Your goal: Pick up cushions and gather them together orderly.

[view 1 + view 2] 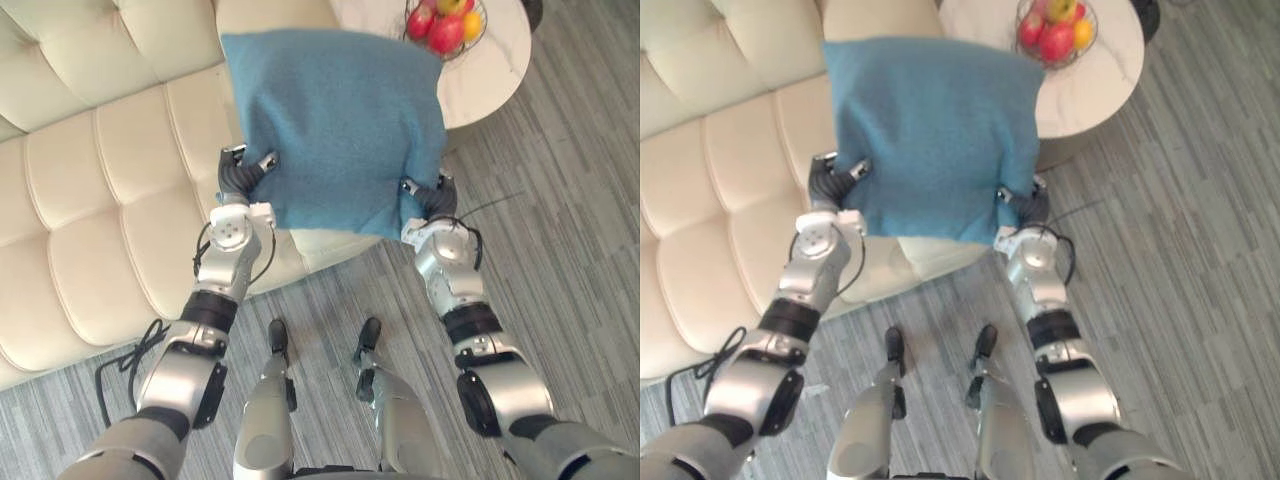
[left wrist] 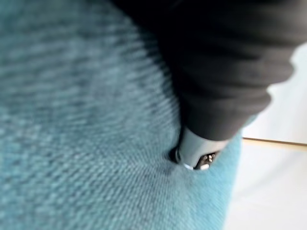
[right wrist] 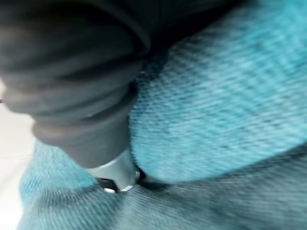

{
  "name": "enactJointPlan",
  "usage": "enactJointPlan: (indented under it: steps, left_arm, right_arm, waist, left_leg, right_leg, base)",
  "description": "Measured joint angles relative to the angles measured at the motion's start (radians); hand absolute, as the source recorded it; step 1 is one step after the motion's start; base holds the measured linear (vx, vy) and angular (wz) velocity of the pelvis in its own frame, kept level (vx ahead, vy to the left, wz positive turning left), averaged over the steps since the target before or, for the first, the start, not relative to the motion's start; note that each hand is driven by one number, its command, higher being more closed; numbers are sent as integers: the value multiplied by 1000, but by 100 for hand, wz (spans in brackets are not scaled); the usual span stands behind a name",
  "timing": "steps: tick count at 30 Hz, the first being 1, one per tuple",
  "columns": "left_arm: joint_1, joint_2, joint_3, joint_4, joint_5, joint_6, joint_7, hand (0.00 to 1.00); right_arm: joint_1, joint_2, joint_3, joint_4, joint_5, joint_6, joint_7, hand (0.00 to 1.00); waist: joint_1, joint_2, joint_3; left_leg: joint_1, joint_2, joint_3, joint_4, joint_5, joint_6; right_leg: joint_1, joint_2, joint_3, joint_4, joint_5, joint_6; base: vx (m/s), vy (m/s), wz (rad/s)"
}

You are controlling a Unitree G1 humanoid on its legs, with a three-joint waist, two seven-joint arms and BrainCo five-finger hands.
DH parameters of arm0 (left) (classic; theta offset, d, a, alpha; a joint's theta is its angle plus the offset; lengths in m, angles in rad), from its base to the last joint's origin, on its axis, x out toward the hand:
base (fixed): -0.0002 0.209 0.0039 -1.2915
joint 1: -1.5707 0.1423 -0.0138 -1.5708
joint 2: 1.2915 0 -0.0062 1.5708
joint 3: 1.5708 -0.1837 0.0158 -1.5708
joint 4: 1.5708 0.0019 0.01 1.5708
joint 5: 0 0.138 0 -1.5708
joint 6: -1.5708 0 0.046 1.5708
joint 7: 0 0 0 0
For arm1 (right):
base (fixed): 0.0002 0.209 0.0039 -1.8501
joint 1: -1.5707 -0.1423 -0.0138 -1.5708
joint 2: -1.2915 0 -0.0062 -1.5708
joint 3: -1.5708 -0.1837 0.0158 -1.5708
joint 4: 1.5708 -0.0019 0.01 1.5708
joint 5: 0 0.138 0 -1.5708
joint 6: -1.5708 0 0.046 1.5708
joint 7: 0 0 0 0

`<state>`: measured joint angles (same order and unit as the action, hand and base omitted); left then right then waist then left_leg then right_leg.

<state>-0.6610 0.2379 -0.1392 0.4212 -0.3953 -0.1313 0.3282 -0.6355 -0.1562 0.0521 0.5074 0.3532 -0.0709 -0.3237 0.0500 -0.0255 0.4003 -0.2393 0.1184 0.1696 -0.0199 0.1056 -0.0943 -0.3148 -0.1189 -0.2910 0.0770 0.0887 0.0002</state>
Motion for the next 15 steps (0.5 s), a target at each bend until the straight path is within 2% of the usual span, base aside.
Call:
enactJointPlan:
  steps: [5,8,11,13,15]
  left_arm:
    - [205,-49,-14,-161,0,-9,0,100]
    - [340,-69,-15,-274,0,-9,0,100]
    - [477,-77,-14,-364,-2,-11,-3,100]
    - [589,-107,-10,-433,-11,-12,-6,100]
    - [667,-133,-10,-483,-21,-15,-11,100]
  right_arm:
    - [197,34,14,-148,-30,-1,1,100]
    - [312,44,35,-244,-65,0,12,100]
    - [420,57,56,-333,-114,2,46,100]
    - [505,63,78,-393,-141,1,64,100]
    - [557,73,79,-433,-159,1,80,100]
  waist:
    - [-11,1,-5]
    - [-12,1,-31]
    - [-11,6,-85]
    - [-10,16,-133]
    - [-10,27,-156]
  left_leg:
    - [67,-7,-16,-28,-1,-1]
    - [102,-9,-20,-36,-3,-4]
    - [130,-8,-22,-37,-14,-11]
    - [164,-4,-22,-51,-20,-12]
    - [189,-3,-20,-51,-34,-11]
  right_leg:
    - [93,6,-15,-63,13,11]
    - [149,12,-23,-109,24,18]
    - [195,20,-23,-150,32,17]
    - [228,26,-23,-161,30,18]
    - [253,28,-21,-165,25,22]
  base:
    - [52,31,11]
    - [63,19,8]
    - [60,2,1]
    - [81,-6,-1]
    - [30,2,-1]
